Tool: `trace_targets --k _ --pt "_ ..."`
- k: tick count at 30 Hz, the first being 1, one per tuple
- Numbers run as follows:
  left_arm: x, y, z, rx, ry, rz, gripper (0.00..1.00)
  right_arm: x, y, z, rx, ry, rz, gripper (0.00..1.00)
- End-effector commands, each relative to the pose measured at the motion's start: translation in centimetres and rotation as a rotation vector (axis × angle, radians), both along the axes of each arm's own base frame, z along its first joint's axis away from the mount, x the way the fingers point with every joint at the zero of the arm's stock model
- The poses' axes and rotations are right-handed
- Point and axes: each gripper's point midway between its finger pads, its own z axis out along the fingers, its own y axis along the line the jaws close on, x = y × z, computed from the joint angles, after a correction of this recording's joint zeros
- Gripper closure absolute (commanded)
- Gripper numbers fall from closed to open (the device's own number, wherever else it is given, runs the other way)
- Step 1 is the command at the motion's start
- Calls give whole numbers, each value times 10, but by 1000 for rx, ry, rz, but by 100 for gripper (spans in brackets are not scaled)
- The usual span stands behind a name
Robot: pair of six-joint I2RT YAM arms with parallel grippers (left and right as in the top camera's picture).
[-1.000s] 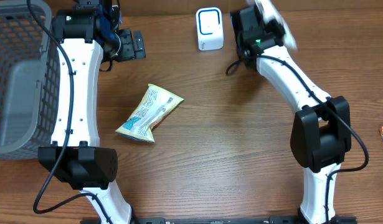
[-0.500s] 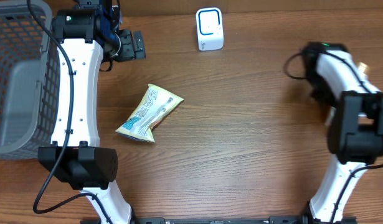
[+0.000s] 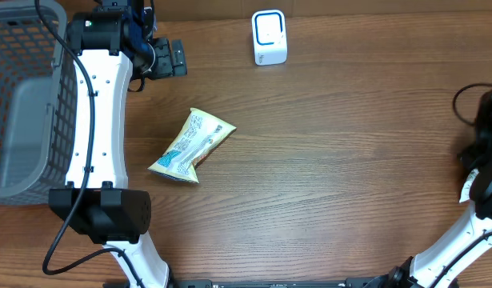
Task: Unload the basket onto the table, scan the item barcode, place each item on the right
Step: 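Carry the tube off to the right, then move the right gripper to the yellow snack bag and grasp it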
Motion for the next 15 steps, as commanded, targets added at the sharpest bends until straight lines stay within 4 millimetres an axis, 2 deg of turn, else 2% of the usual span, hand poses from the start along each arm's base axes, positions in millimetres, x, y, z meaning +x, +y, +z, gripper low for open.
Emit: trace_targets --k 1,3,5,7,9,10,11,13,15 --pt "-1 5 3 0 -6 25 0 51 11 54 71 -247 65 0" --pt "-1 5 3 0 -6 25 0 79 33 81 156 -387 91 0" --pt "-1 5 3 0 -6 25 0 108 71 107 295 -523 165 0" --pt "-1 5 3 0 -6 25 0 133 121 126 470 -627 318 0" --pt "-1 5 3 0 -6 25 0 148 180 139 669 -702 459 0" --pt "-1 5 3 0 -6 25 0 150 212 142 774 -716 502 0" --pt "-1 5 3 0 -6 25 0 149 237 142 843 -707 523 2" --pt "-1 5 3 0 -6 25 0 142 284 135 945 -658 557 8" --pt "-1 5 3 0 -6 25 0 128 335 123 1025 -582 571 9"
